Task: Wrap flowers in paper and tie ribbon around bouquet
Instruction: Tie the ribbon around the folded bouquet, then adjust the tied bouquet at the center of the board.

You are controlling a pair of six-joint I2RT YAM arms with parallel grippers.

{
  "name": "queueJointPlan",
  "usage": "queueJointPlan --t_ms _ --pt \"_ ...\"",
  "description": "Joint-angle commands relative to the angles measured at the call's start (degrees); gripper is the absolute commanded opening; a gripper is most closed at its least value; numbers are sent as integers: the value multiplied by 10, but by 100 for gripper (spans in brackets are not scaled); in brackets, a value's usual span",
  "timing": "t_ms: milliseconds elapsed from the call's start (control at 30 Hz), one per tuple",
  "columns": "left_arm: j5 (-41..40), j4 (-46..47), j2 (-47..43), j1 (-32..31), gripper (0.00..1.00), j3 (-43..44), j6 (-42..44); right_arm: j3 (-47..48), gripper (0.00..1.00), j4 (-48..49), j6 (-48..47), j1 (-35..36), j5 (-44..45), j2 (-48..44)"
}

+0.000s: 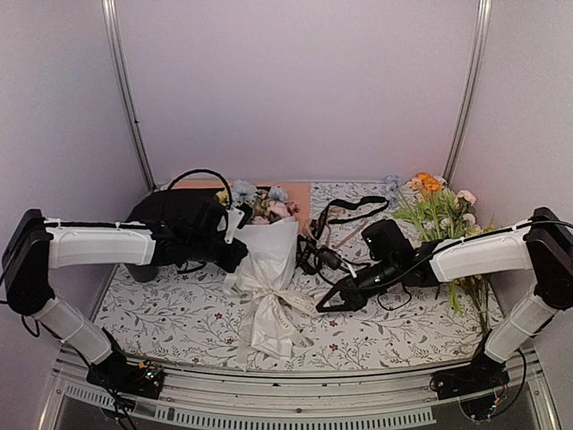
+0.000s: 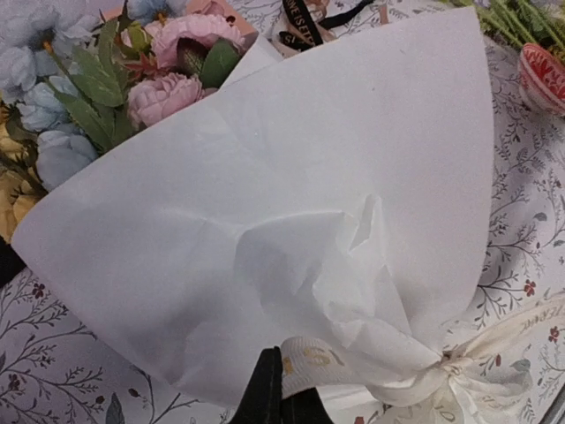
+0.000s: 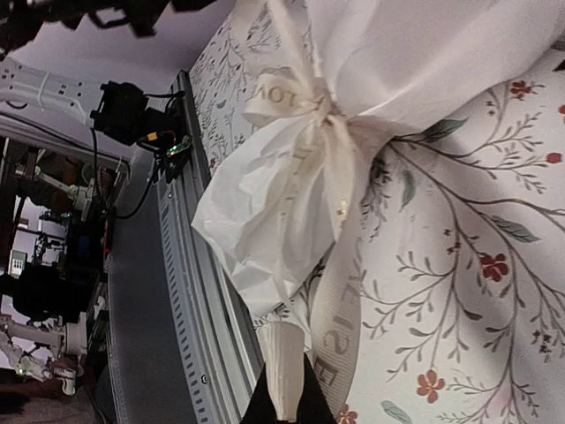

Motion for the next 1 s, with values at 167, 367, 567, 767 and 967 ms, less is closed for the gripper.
queueJointPlan --t_ms 167,367,567,767,967 --pt "-26 24 -79 -46 0 -150 -144 28 1 30 89 -81 44 54" --pt "-61 -16 -118 -46 24 -172 -172 43 29 -11 102 -89 118 50" --pt "-51 -70 -198 -49 93 -190 -192 17 85 -91 116 -100 330 -86" --pt "-71 -64 -337 -35 93 -241 -209 38 87 -99 77 -100 407 -170" --pt "-34 -38 -239 89 73 -224 -228 118 68 -83 69 -81 297 -40"
